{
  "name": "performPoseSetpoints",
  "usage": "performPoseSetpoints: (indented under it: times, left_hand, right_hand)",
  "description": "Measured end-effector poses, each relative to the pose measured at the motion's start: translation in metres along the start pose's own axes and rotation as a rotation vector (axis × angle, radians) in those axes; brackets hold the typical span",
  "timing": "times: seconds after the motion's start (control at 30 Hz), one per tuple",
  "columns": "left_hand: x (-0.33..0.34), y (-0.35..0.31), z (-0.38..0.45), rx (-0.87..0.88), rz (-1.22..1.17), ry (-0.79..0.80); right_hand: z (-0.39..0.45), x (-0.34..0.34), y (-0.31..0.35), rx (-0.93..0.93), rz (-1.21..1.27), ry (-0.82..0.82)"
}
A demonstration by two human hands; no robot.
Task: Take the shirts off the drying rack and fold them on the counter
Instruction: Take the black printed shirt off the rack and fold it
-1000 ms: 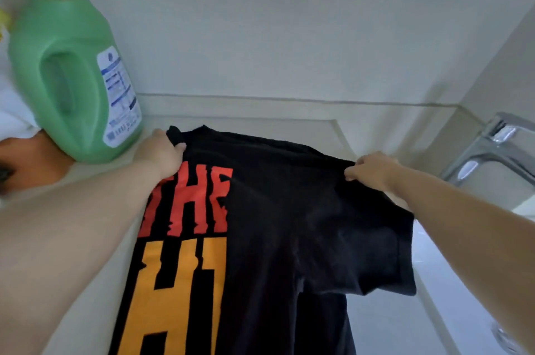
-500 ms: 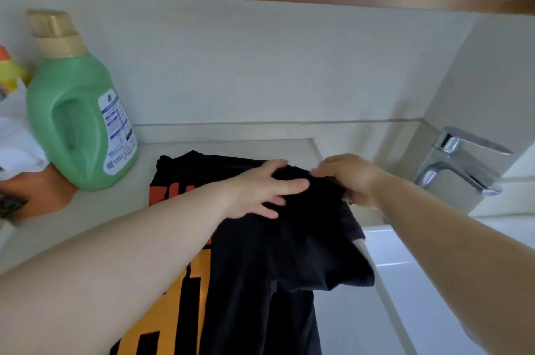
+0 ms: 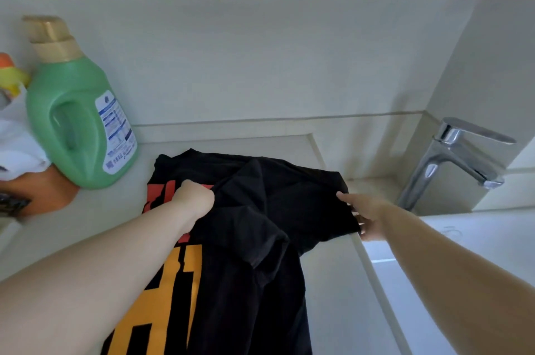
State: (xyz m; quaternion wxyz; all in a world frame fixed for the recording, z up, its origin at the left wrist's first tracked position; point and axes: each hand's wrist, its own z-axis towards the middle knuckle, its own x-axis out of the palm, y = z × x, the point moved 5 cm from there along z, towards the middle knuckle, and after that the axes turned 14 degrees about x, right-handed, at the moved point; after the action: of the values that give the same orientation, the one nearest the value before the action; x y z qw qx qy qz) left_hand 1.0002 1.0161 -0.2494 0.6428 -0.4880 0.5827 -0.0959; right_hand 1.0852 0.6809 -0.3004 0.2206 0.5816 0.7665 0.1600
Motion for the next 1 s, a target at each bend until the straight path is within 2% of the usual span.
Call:
performPoseSetpoints:
  times: [0.1,0.23,0.3,0.37,0.43,0.5,0.57,0.67,0.77,0.87,0.93,1.0]
  left_hand:
    - [0.004,0.006,-0.003,-0.063,-0.123,-0.016]
    - [0.005,0.0,-0.004,-0.054,-0.088,0.014]
    - [0.006,0.001,-0.001,-0.048,-0.046,0.024]
    - [0.008,0.001,0.0,-0.035,-0.026,0.034]
    - [0.009,0.003,0.003,-0.025,-0.026,0.041]
    - [0.01,0.005,0.003,-0.016,-0.014,0.045]
    - [0.009,0.006,0.004,-0.01,0.003,0.04]
    - [0.011,0.005,0.007,0.004,-0.013,0.04]
    - [0.012,0.005,0.009,-0.003,-0.07,0.044]
    - [0.009,-0.003,0.01,0.029,-0.091,0.039]
    - [0.006,-0.012,0.013,0.07,-0.119,0.046]
    - [0.006,-0.021,0.013,0.082,-0.2,0.059]
  right_hand:
    - [-0.002,-0.002,0.005,-0.008,0.037,-0.022]
    - [-0.025,-0.021,0.019,-0.063,0.102,-0.128]
    - [-0.036,-0.023,0.009,-0.004,-0.059,-0.161]
    - [-0.041,-0.022,-0.009,0.078,-0.367,-0.261]
    - [-0.035,-0.021,-0.003,-0.074,-0.545,-0.402]
    - [-0.027,-0.013,0.01,-0.256,-0.36,-0.346]
    - [-0.018,-0.008,0.021,-0.314,-0.146,-0.255]
    - [-0.006,-0.005,0.035,-0.333,-0.132,-0.263]
    - [-0.006,-0.012,0.053,-0.391,-0.172,-0.434]
    - [-0.011,-0.023,0.074,-0.459,-0.102,-0.606]
    - [-0.012,-0.029,0.09,-0.475,-0.062,-0.654]
    - [-0.011,-0.028,0.095,-0.421,-0.141,-0.637]
